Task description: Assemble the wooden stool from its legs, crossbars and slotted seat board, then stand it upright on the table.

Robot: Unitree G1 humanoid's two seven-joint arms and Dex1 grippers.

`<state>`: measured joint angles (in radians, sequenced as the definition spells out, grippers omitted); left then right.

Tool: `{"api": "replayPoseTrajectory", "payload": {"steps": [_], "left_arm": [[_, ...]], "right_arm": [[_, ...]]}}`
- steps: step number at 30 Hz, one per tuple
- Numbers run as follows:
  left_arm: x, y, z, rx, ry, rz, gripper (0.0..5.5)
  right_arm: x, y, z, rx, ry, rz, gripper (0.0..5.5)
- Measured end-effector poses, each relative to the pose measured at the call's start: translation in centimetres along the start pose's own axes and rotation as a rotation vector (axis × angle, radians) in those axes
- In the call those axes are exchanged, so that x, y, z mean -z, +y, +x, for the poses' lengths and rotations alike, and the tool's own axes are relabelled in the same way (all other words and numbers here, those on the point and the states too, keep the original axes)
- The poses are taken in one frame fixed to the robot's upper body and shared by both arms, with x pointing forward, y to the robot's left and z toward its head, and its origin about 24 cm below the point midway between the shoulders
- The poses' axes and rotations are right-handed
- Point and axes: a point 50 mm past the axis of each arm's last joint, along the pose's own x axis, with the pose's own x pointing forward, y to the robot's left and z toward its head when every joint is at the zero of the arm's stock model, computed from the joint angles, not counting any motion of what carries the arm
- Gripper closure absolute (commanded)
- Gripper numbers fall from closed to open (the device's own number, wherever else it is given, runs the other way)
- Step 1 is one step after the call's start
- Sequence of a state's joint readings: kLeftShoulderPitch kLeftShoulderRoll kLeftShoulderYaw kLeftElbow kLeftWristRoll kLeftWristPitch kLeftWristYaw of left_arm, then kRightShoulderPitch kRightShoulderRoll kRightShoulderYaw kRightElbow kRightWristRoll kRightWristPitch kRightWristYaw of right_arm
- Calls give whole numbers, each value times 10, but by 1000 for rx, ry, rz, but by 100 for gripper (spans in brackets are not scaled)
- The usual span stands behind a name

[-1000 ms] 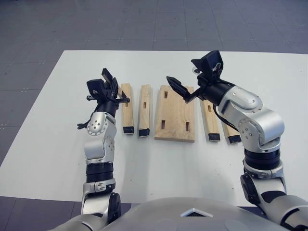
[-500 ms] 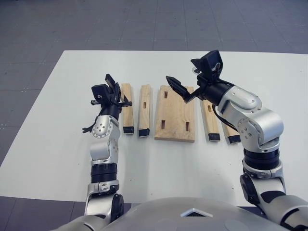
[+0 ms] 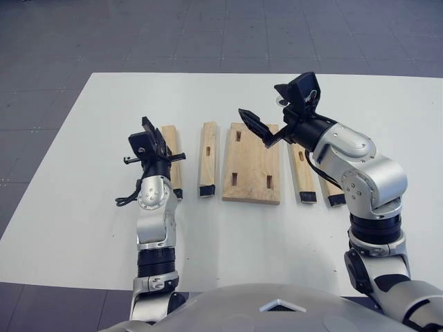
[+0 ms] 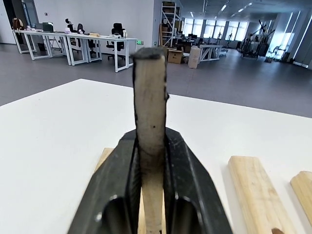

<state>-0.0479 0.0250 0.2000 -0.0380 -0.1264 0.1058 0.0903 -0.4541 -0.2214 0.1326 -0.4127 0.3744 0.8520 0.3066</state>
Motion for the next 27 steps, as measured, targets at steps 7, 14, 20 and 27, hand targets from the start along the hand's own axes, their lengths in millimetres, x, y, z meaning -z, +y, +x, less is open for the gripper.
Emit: {"api": "replayPoseTrajectory", "payload": {"steps": [7, 14, 20, 27], "left_arm": [[13, 7, -5, 42, -22, 80, 508], [17, 6, -7, 59, -25, 92, 508], [19, 10, -1, 54, -28, 57, 508], [7, -3, 14, 118, -31, 59, 508]], "right_arm": [[0, 0, 0, 2, -1, 0, 0], [-1, -1, 0, 4, -3, 1, 0], [-2, -2, 0, 6, -8, -2, 0], [-2, -3, 0, 9, -8, -1, 0]]}}
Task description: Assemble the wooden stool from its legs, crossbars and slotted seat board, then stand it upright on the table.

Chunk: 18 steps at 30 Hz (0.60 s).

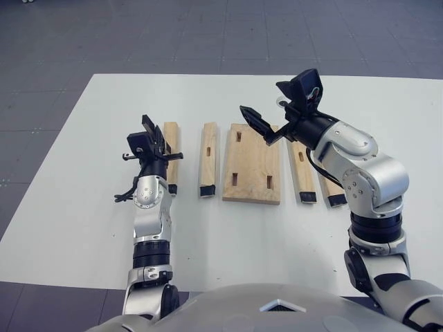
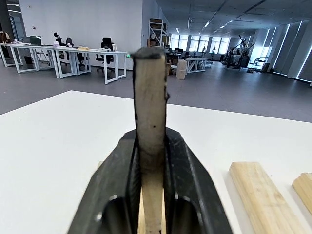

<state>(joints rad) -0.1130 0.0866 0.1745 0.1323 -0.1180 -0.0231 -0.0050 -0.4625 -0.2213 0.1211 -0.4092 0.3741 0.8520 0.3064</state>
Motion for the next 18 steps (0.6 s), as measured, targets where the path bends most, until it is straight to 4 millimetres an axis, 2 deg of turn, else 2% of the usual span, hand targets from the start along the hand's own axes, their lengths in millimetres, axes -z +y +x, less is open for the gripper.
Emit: {"api": "replayPoseTrajectory", "payload": {"steps": [13, 14, 18], "left_arm": [[-12, -20, 10, 67, 8, -55, 508], [-18, -21, 12, 68, -12, -55, 471], [-38, -29, 18, 94, -83, -44, 422]], "right_arm": [[1, 0, 1, 3, 5, 1, 0], [1, 0, 1, 3, 5, 1, 0], [1, 0, 1, 5, 4, -2, 0]]}}
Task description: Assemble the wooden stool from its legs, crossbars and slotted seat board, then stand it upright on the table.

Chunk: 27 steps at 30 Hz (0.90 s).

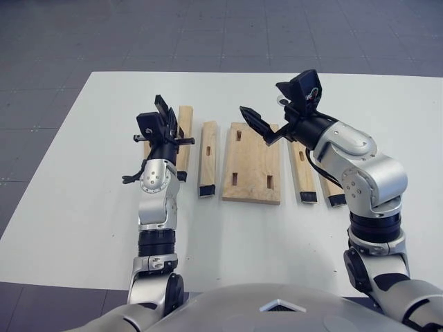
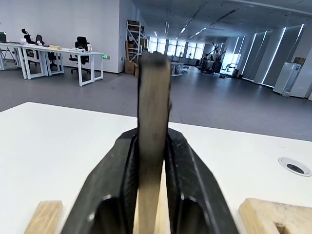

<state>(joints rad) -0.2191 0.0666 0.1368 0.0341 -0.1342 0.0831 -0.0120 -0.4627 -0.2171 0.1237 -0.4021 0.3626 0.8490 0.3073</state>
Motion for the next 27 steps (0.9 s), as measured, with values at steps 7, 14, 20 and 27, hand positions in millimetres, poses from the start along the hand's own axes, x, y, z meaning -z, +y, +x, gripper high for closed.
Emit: {"api": "replayPoseTrajectory", "payload": {"steps": [7, 14, 20, 27], "left_arm": [[5, 0, -2, 0, 37, 10, 326], [-22, 7, -4, -35, -11, 28, 243], [-94, 11, 10, -81, -117, 55, 243], [-120, 7, 45, -24, -24, -17, 243]], "right_arm": [[0, 0, 0, 4, 0, -3, 0], [0, 0, 0, 4, -1, -3, 0], [0, 0, 0, 5, -4, -2, 0], [-1, 1, 1, 14, -16, 2, 0]]}}
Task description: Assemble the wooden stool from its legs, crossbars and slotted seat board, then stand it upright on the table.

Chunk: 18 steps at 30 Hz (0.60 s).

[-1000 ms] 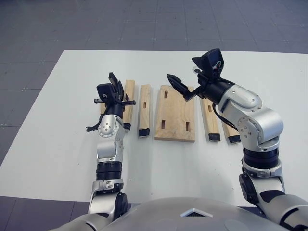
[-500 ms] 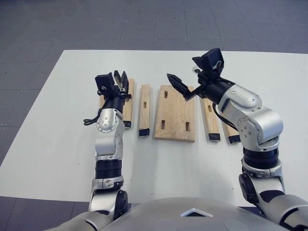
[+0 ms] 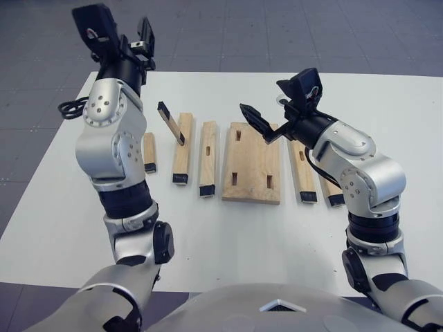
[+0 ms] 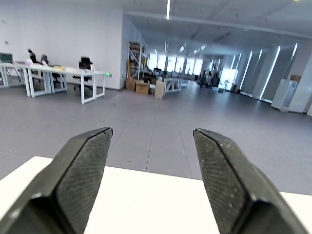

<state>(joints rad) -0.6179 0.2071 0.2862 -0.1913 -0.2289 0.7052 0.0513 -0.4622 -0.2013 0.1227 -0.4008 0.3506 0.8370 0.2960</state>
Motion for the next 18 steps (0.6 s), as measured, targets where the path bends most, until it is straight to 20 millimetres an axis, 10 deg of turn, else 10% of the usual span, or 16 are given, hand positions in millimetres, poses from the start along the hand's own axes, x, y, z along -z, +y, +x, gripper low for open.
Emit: {"api": "replayPoseTrajectory", "payload": {"steps": [11, 18], "left_arm": [[26, 13, 21, 7, 179, -97, 243], [-73, -4, 35, 102, -177, -76, 243]], "right_arm": [[1, -1, 1, 5, 1, 1, 0], [0, -1, 1, 4, -1, -1, 0]]}}
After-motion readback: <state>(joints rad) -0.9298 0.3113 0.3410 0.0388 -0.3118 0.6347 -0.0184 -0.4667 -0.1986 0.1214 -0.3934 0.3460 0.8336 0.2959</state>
